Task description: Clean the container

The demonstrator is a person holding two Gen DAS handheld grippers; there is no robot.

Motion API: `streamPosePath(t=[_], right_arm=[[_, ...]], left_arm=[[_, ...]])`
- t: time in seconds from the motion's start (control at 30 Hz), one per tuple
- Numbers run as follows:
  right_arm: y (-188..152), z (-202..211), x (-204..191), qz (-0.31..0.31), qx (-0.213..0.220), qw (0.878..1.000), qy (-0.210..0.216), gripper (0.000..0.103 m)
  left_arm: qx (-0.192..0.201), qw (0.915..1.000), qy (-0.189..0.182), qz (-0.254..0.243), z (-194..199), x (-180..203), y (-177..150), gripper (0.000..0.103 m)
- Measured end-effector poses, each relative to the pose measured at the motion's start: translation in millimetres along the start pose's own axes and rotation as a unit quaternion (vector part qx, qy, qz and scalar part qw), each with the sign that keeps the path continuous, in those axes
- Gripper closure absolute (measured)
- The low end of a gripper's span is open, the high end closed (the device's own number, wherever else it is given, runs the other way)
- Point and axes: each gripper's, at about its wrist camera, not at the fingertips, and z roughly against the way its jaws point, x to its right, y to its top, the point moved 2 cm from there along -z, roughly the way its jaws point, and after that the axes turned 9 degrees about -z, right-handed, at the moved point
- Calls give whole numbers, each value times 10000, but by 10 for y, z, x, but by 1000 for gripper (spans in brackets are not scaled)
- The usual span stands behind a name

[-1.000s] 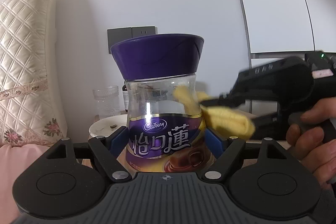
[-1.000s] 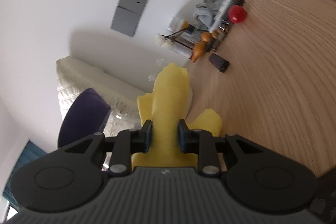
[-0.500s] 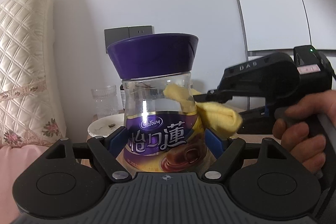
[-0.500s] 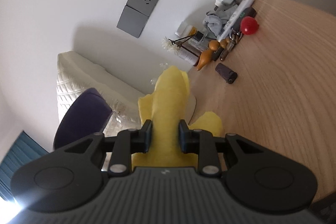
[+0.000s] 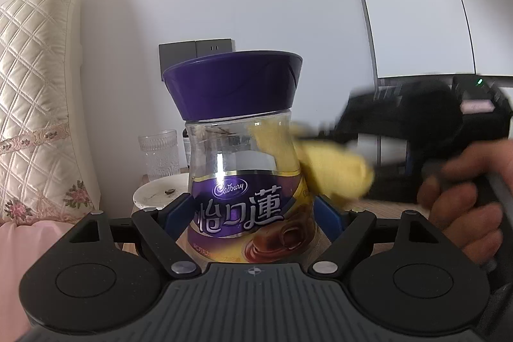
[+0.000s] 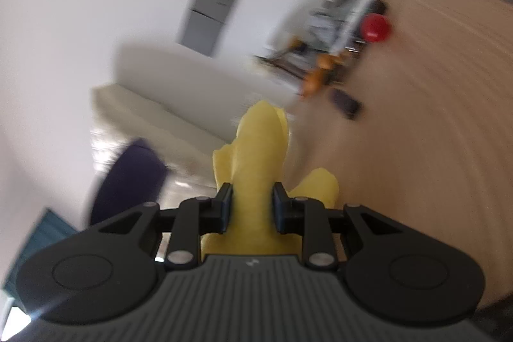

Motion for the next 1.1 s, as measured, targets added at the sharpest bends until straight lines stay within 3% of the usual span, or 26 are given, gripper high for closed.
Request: streamPosePath(t=[0.07,0.13,0.33,0.4,0.5,0.57,0.73,0.83,0.9,0.97,1.1], right_arm=[[0,22,-84,67,12,9991,409,76],[0,29,-93,140,31,9992,374,76],[20,3,85,-72,-15,9993,-371,76],[18,15,49,-35,-10,9998,-196,76],[-1,69,-52,44,3,9990,443,76],[-10,77,-118,307,46,9989,364,76],[13,41,90,-96,-26,9996,-279,76],[5,52,89,-78,-31,9998,-205,76],[-4,67,48,-91,-16,9996,285,76],[-18,80,30,-77,14,9990,440,76],[-3,71,106,-119,-17,9999,-33,76]], left_arm=[[11,10000,-3,0,35,-3,-6,19],[14,10000,-3,-10,39,0,-14,19],[22,10000,-19,3,43,-10,-21,18],[20,10000,-18,2,52,-5,-22,18],[11,10000,-17,2,63,-7,-22,18],[7,10000,-24,20,57,-25,-2,18],[5,10000,-10,0,66,19,-6,18],[3,10000,-14,15,79,25,-5,18],[-1,10000,-10,4,90,36,-6,18],[-7,10000,13,-26,113,71,5,18],[-8,10000,52,-56,93,71,12,18]])
